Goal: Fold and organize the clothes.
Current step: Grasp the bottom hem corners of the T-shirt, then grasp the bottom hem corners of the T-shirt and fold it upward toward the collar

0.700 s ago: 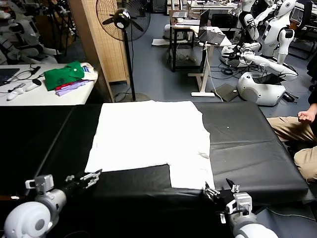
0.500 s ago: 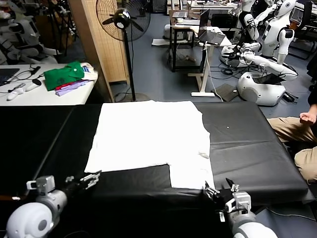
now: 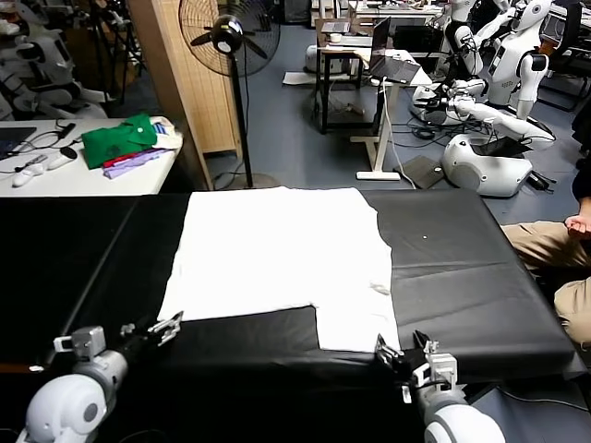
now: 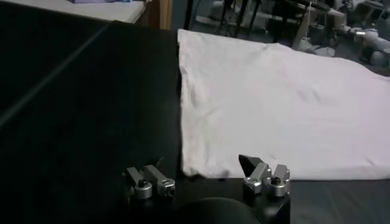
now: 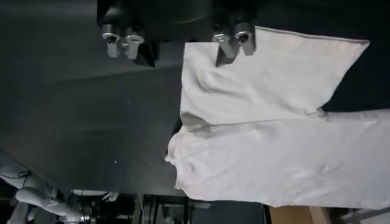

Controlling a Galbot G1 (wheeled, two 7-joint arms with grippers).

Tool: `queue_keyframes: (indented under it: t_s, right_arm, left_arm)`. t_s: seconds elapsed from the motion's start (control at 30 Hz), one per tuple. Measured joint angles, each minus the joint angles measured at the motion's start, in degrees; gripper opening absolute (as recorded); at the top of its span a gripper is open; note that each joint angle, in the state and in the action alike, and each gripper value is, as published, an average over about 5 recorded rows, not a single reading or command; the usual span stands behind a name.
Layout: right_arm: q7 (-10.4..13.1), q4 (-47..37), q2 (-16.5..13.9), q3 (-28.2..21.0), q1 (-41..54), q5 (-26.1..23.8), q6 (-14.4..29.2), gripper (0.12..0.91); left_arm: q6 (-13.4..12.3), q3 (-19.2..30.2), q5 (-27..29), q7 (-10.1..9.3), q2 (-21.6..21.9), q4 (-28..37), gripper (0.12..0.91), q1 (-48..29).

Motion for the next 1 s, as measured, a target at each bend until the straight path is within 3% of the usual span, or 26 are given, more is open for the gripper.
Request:
queue_keyframes:
  t_s: [0.1, 0.23, 0.33, 0.5, 0.7, 0.87, 1.0]
  right_arm:
    - [0.01, 0.49, 0.01, -0.05, -0.44, -0.33, -0.01, 0.122]
    - [0.15, 1.54, 0.06, 0.17, -1.07, -0.89, -0.31, 0.120]
    - [1.07, 3.03, 0.33, 0.63, -1.92, -1.46, -1.78, 0.120]
    - [2.16, 7.74, 0.70, 1.93, -5.02, -1.48, -2.93, 0.120]
    - [1.37, 12.40, 0.63, 3.46, -8.65, -1.17, -2.61, 0.120]
    - [-0.04, 11.82, -0.36, 4.18, -6.72, 1.81, 2.48, 0.120]
    - [0.21, 8.71, -1.48, 4.28, -2.58, 5.09, 7.30, 0.120]
  left_arm:
    - [-0.33, -0.02, 0.06, -0.06, -0.10, 0.32, 0.471, 0.11]
    - [-0.62, -0.11, 0.02, -0.14, -0.25, 0.20, 0.239, 0.37]
    - [-0.55, -0.24, -0.69, -0.07, -0.41, -0.30, 0.139, 0.63]
    - [-0.17, -0.71, -1.15, -0.54, -1.17, -2.22, 0.129, 1.59]
    - [0.48, -2.93, -4.20, -3.19, -1.17, -6.32, 0.129, 5.37]
    - [-1.04, -6.29, -7.24, -3.27, -0.90, -10.20, 0.129, 10.27]
    - [-4.57, -6.97, -5.70, -1.59, -1.64, -10.81, 0.129, 10.33]
